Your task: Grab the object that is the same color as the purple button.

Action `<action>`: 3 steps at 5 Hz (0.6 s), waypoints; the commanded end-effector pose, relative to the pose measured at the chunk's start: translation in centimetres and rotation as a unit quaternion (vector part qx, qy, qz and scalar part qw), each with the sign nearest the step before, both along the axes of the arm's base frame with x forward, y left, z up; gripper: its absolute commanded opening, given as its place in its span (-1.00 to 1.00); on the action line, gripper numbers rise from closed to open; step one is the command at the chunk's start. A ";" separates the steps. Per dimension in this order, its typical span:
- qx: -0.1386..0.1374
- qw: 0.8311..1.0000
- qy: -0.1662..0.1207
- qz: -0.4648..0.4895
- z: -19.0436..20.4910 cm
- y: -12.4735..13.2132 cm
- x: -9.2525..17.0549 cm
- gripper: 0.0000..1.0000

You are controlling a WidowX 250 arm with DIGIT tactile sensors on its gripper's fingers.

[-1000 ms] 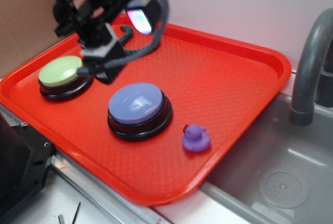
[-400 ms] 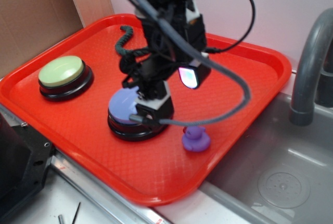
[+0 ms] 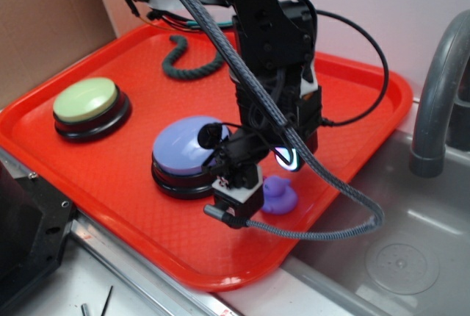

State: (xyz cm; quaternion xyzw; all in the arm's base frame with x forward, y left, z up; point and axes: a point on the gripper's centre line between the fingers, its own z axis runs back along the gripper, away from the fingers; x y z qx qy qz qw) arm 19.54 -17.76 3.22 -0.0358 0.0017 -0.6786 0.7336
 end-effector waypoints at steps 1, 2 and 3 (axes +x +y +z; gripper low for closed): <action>0.029 0.999 -0.014 0.000 -0.5 -0.8 -0.5 -1.00; 0.032 0.999 -0.018 0.005 -0.7 -0.6 -0.3 -1.00; 0.031 0.999 -0.018 0.018 -0.3 -0.4 -0.1 -1.00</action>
